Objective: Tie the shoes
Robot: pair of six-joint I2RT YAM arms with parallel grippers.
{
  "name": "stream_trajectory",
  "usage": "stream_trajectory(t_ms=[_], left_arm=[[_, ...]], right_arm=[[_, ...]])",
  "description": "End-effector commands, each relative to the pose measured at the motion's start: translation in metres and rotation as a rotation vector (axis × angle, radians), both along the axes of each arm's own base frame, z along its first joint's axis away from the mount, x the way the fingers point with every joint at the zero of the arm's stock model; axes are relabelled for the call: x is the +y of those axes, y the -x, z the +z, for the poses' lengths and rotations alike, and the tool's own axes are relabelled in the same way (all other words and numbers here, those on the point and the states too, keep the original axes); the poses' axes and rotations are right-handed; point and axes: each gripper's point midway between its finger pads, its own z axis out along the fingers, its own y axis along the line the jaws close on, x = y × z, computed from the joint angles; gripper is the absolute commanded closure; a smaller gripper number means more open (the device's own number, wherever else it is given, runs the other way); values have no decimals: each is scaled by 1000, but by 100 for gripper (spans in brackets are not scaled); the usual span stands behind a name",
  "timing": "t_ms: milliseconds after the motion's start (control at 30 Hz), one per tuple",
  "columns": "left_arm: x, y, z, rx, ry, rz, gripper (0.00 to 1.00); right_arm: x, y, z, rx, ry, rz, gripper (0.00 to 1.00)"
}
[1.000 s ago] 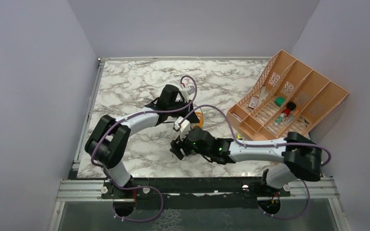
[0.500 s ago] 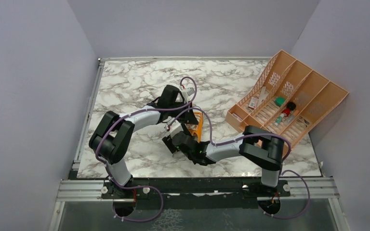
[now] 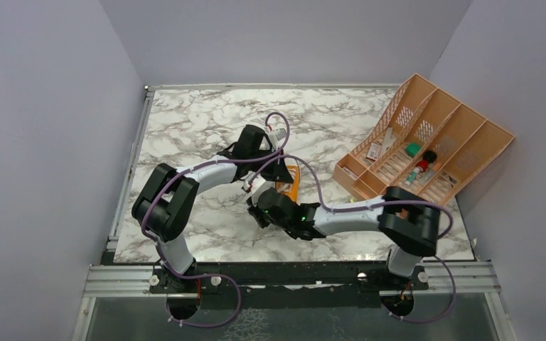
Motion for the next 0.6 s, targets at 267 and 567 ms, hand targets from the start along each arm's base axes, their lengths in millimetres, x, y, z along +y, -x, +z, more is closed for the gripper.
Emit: stream_trajectory(t_ms=[267, 567], left_arm=[[-11, -4, 19, 110, 95, 95, 100], [-11, -3, 24, 111, 100, 100, 100]], right_arm=[[-71, 91, 94, 481, -370, 239, 99], [-106, 30, 112, 601, -253, 15, 99]])
